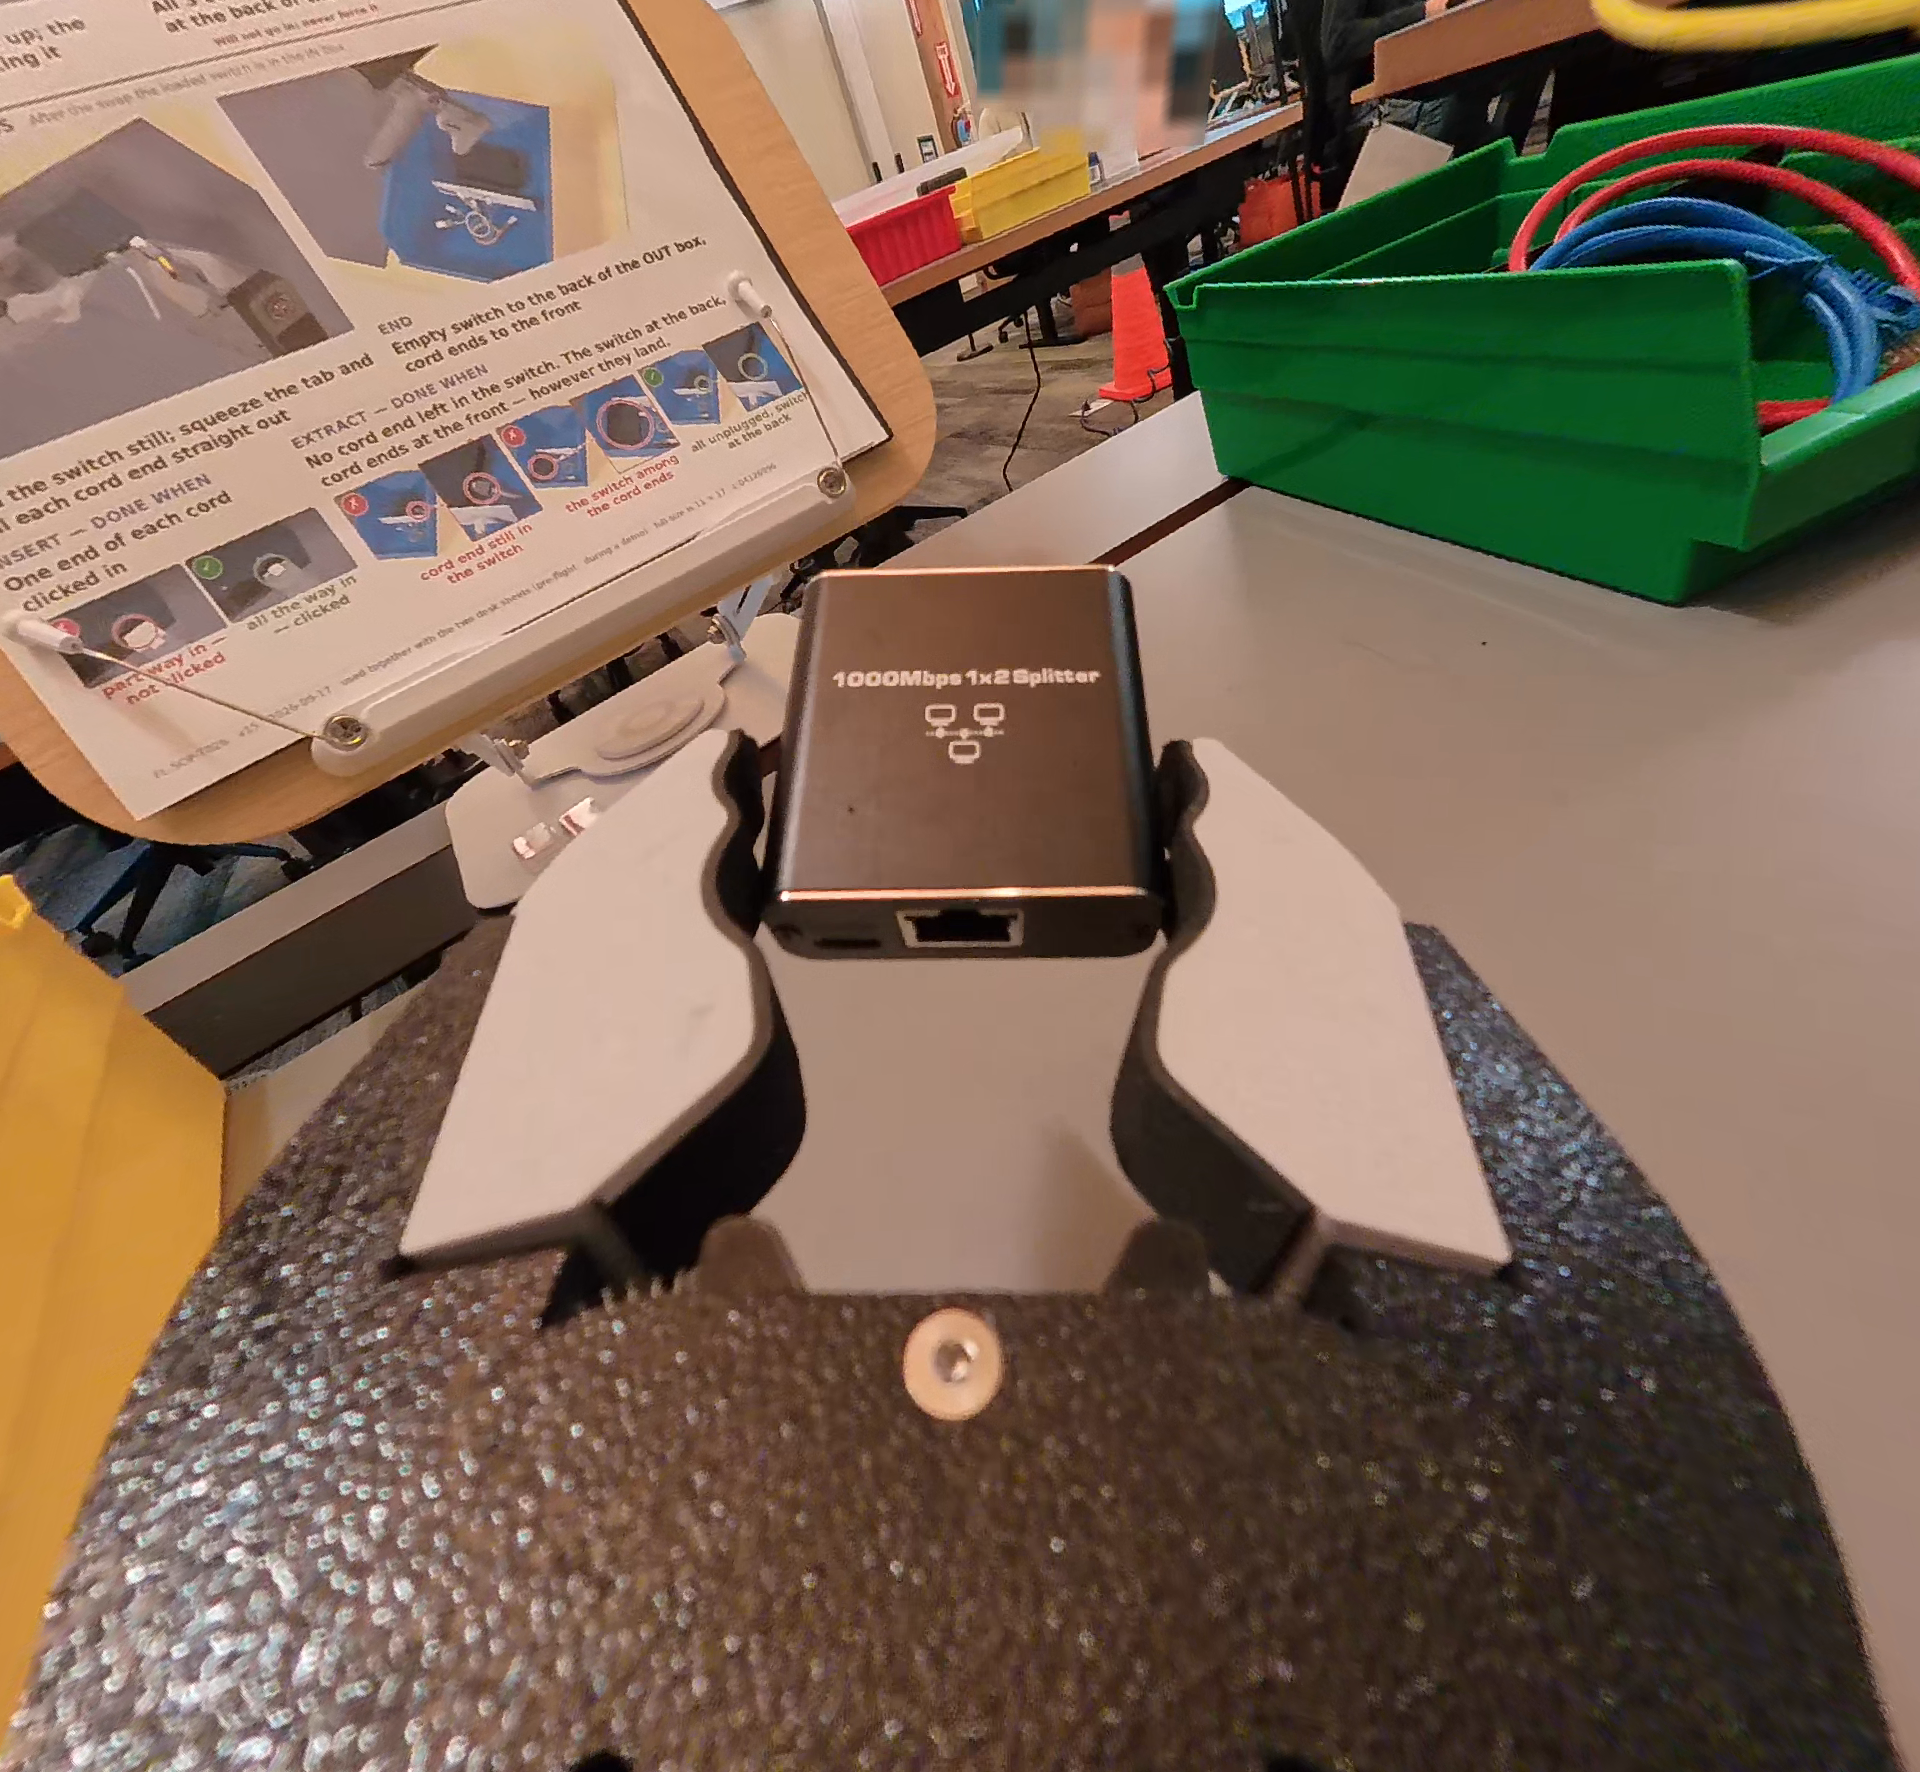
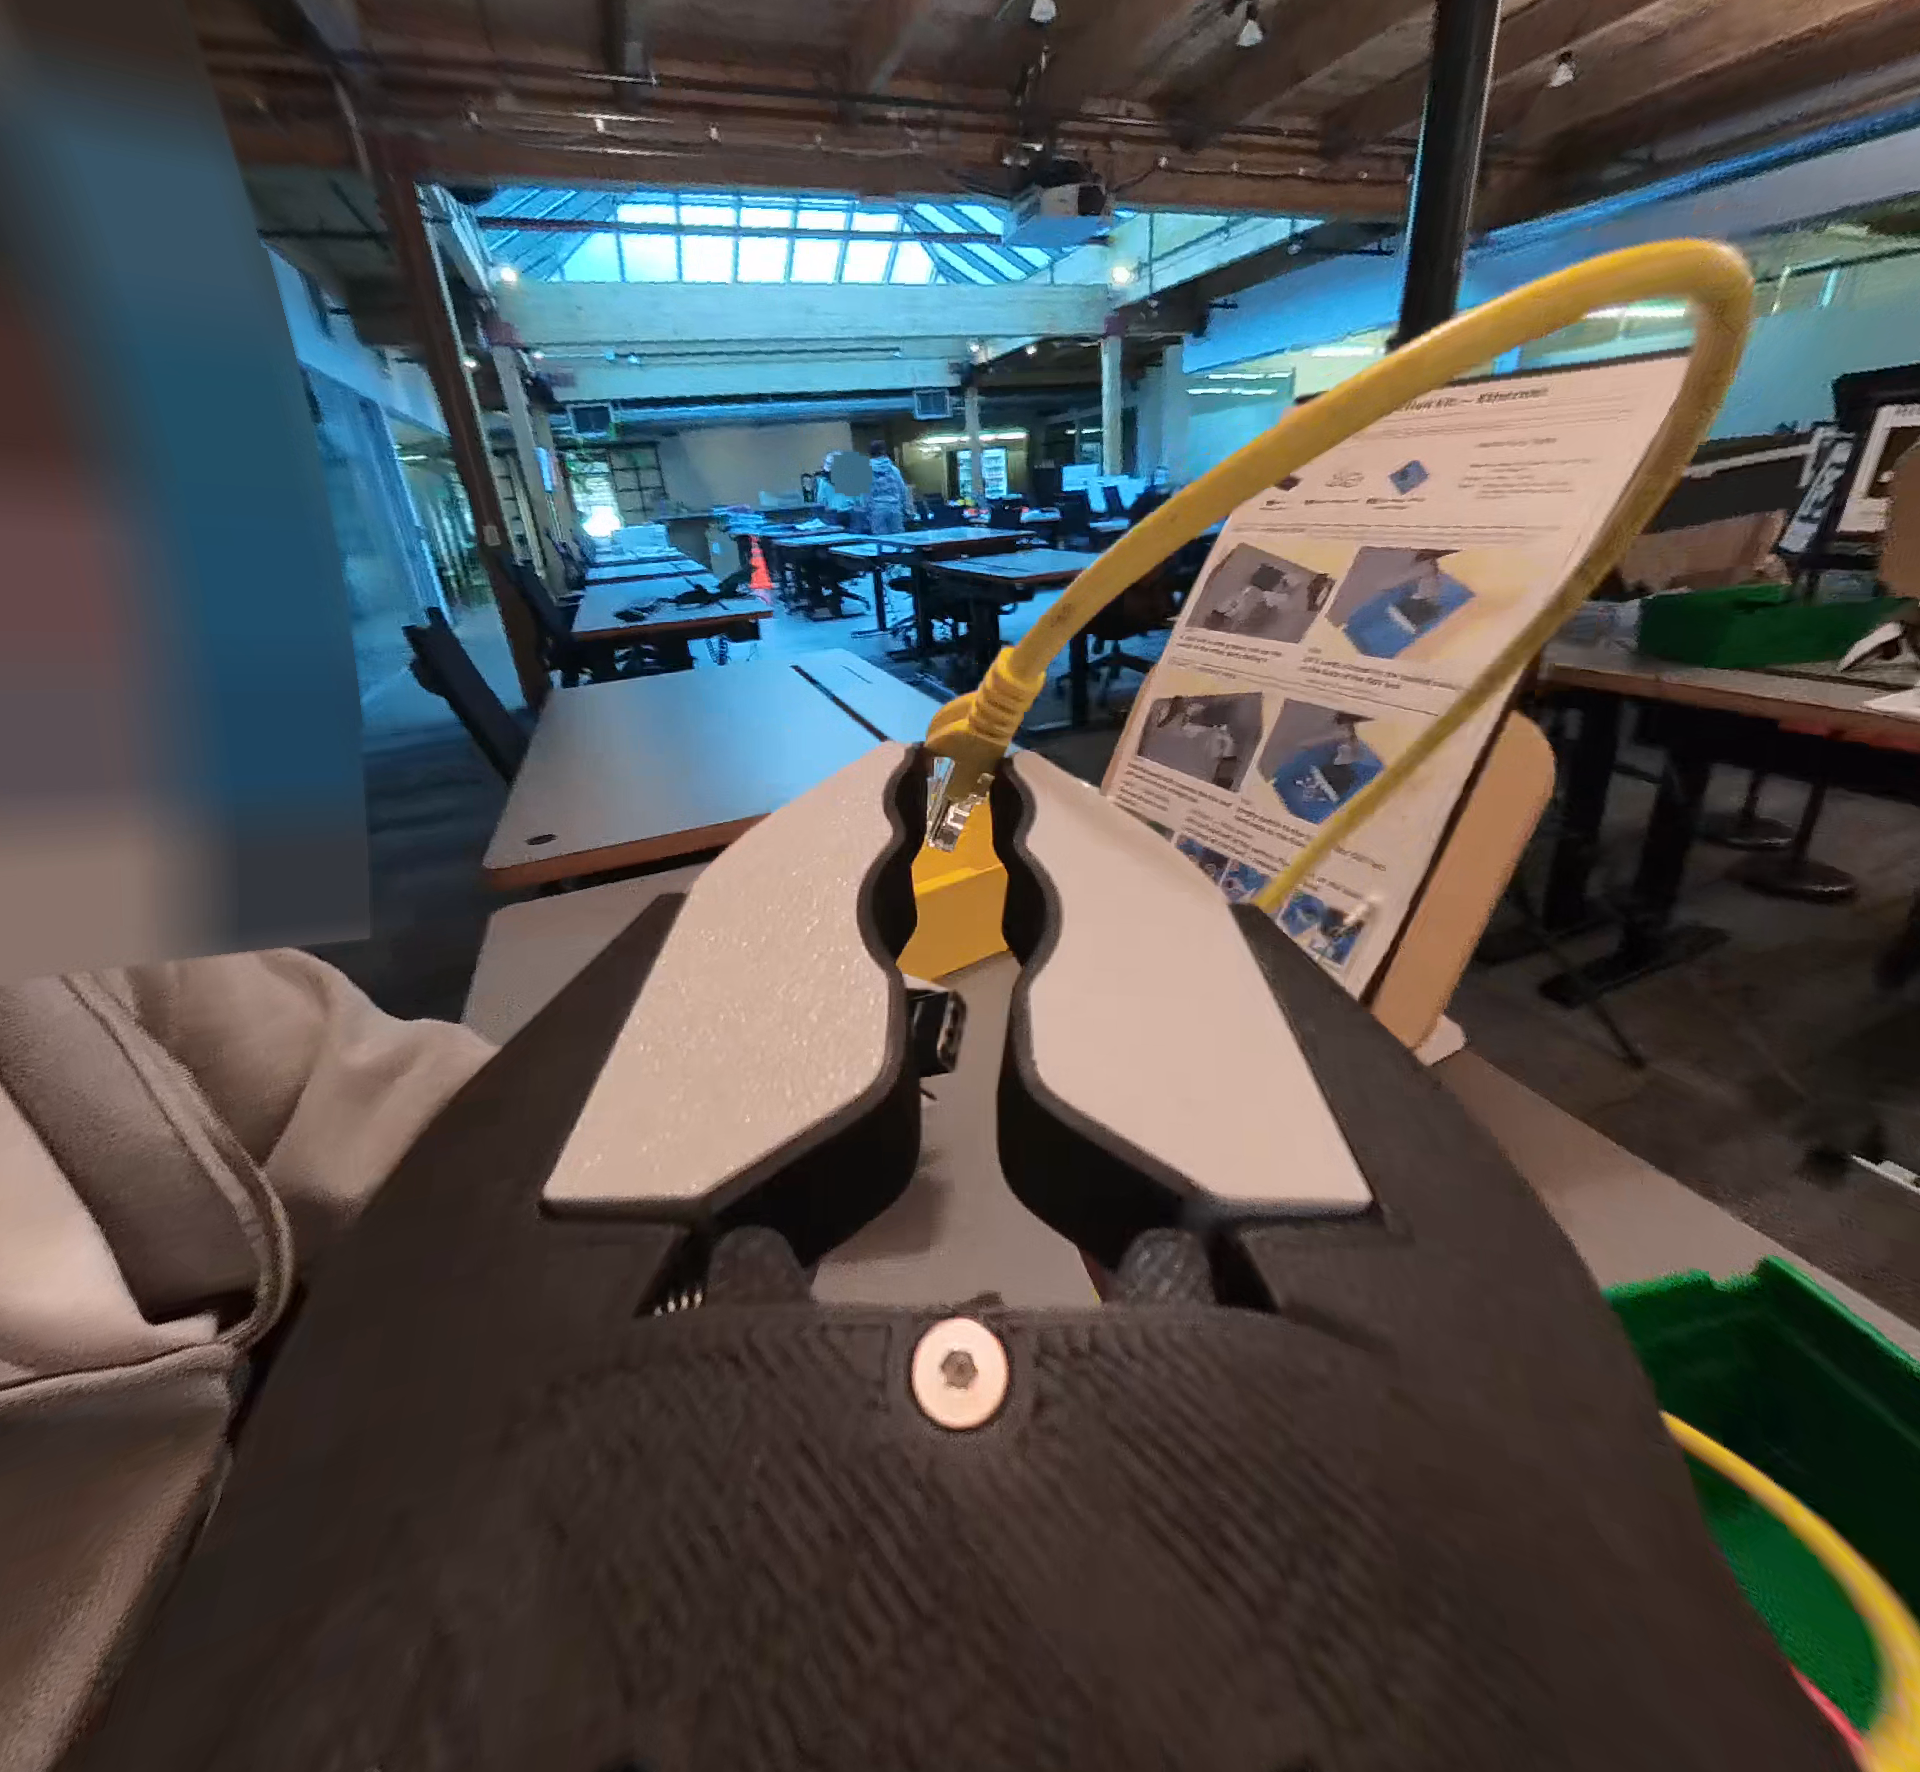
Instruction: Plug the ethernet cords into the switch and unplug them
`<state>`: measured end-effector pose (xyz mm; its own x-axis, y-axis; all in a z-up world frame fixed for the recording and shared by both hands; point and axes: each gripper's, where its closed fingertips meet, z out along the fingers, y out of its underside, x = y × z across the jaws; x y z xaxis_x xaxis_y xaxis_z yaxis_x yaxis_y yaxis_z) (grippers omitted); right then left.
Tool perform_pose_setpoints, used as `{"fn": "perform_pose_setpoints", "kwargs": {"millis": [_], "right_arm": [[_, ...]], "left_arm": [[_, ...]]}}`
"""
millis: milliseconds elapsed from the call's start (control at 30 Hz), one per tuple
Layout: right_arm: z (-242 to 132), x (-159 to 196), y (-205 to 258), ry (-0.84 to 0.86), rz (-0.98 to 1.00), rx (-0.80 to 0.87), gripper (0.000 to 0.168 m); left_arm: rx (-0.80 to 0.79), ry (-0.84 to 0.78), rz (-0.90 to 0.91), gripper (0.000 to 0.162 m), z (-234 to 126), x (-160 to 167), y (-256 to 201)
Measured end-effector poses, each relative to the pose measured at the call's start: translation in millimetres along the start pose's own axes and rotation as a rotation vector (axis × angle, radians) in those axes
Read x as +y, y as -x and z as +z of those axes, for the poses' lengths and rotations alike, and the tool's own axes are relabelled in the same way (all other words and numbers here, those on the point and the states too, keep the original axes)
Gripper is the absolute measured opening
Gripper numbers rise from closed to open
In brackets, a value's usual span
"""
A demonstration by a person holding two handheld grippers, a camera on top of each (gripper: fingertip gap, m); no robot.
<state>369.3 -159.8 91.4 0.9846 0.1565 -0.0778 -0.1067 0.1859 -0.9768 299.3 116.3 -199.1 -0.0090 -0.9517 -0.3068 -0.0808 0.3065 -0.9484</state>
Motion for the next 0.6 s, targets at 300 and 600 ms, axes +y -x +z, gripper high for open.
{"fn": "perform_pose_setpoints", "kwargs": {"millis": [300, 600], "right_arm": [[-5, 43, -29, 0.01, 0.116, -0.01, 0.013], [-28, 13, -34, -0.088, 0.082, 0.004, 0.013]], "left_arm": [[0.008, -0.005, -0.01, 0.074, -1, -1, -1], [0.019, 0.002, -0.01, 0.074, 1, 2, -4]]}}
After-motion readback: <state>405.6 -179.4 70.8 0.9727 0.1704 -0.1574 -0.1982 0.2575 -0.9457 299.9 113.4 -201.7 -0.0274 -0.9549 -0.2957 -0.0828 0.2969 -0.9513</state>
